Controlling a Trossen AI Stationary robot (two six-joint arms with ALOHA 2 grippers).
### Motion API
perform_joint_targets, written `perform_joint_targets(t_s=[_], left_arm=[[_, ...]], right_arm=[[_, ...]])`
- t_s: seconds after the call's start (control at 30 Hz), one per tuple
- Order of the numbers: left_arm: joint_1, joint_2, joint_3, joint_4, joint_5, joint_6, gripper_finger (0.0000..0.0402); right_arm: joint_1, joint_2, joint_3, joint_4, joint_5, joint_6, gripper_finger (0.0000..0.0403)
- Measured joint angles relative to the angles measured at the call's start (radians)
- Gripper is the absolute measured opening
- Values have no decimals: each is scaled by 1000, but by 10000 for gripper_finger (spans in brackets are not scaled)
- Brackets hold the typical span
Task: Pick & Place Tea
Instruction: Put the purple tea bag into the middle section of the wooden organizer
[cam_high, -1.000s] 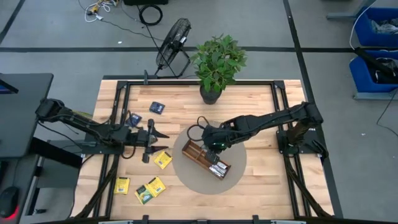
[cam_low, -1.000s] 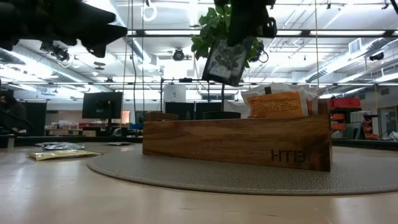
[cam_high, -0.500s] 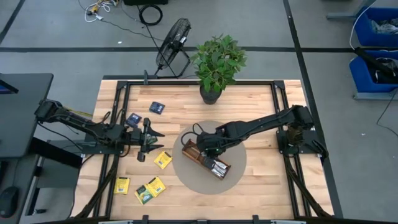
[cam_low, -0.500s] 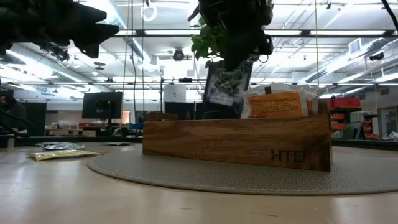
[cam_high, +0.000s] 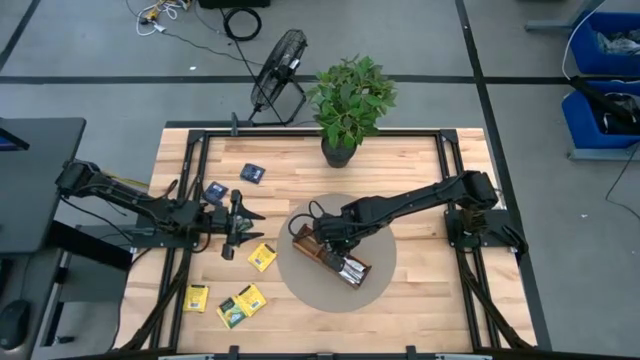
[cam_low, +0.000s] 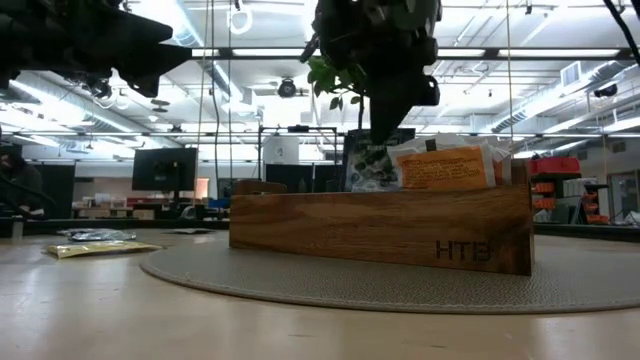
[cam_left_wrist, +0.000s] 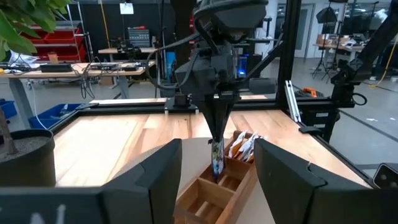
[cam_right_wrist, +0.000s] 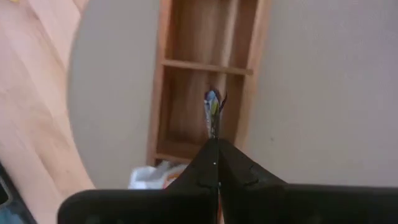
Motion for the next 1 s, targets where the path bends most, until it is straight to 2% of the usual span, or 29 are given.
perform_joint_targets(t_s=[0.6, 0.83, 1.0], left_arm=[[1, 0, 0, -14, -4, -19, 204], [1, 0, 0, -14, -4, -21, 204], [1, 0, 0, -16, -4, -21, 204]], right_arm=[[-15, 59, 0, -1, 36, -12, 2], [-15, 56, 0, -23, 37, -14, 32], [-15, 56, 0, -27, 38, -39, 70]])
